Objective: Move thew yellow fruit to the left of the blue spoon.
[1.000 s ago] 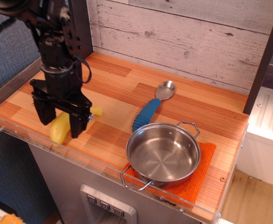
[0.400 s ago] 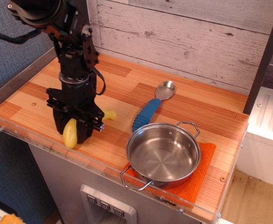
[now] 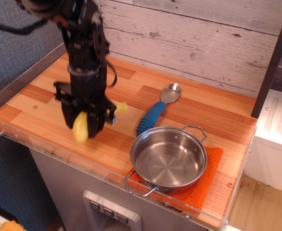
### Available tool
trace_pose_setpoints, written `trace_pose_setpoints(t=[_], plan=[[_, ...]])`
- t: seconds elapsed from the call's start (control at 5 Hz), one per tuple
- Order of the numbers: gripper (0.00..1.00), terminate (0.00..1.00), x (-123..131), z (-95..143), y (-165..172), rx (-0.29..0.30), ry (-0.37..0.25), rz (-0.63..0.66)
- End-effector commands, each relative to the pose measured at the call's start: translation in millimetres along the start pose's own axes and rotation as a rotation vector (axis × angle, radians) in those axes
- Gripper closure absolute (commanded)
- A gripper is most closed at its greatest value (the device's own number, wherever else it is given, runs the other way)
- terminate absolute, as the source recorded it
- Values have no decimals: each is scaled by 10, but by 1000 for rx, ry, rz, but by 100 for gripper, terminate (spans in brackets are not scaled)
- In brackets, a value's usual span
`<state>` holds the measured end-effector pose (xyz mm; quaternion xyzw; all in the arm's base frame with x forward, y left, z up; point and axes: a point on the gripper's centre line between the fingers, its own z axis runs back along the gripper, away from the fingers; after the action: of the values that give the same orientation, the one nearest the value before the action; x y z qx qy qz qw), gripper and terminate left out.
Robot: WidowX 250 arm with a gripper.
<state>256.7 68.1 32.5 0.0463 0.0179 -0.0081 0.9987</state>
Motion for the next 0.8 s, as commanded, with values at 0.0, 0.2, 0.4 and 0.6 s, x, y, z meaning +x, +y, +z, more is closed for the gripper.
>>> trace_pose_setpoints(t=[0.0,0.2,0.4,0.6], plan=[[100,0,399,278,94,11,-83,65],[100,0,537,167,163,22,-66,98],[100,0,731,80,115,24,-61,94],[100,0,972,11,-17,18,-66,76]])
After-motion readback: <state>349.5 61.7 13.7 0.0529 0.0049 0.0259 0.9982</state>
